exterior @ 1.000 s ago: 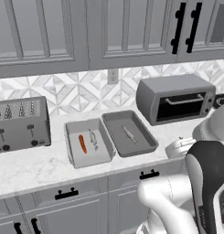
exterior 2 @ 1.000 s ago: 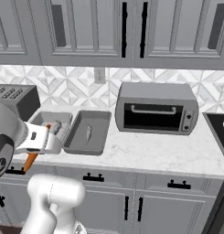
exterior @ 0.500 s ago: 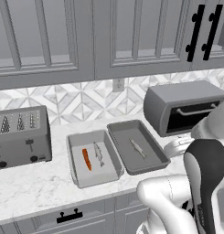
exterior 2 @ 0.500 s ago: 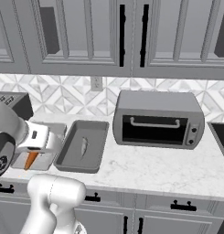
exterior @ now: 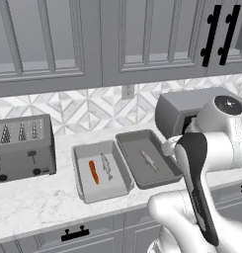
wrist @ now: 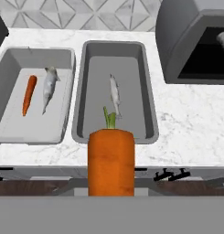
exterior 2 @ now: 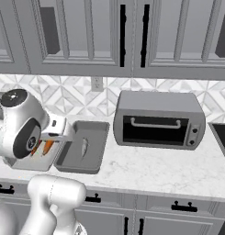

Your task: Place one carrot and one fish in each tupperware on the nearby counter, to pack two identical lunches.

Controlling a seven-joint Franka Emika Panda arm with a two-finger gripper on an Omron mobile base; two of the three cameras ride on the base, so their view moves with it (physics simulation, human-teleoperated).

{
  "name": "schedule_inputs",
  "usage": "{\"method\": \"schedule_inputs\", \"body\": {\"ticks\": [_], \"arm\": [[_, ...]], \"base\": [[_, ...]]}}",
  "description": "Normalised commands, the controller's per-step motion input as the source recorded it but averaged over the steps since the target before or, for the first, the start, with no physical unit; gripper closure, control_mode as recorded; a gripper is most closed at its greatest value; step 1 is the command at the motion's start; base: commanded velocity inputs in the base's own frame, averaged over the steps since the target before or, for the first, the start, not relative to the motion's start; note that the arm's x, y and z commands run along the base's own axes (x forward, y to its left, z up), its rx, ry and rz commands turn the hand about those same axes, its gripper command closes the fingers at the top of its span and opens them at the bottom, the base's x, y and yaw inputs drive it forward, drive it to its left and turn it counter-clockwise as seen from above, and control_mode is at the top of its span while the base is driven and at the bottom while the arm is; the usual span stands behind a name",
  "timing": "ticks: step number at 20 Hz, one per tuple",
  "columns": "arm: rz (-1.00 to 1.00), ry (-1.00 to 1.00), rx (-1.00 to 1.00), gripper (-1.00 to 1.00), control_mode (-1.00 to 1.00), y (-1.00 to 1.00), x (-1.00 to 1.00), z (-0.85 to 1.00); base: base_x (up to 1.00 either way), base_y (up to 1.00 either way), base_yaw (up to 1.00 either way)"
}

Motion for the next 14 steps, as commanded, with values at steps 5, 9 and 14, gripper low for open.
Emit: {"method": "schedule_inputs", "body": {"ticks": [5, 9, 14], "arm": [[0.00, 0.08, 0.00, 1.00, -1.00, -0.02, 1.00, -0.83], [0.00, 0.03, 0.00, 1.00, -1.00, 0.12, 1.00, -0.68], [0.00, 0.00, 0.01, 1.00, -1.00, -0.04, 1.00, -0.38]], "base": [[0.00, 0.00, 0.00], [0.00, 0.00, 0.00], [0.00, 0.00, 0.00]]}}
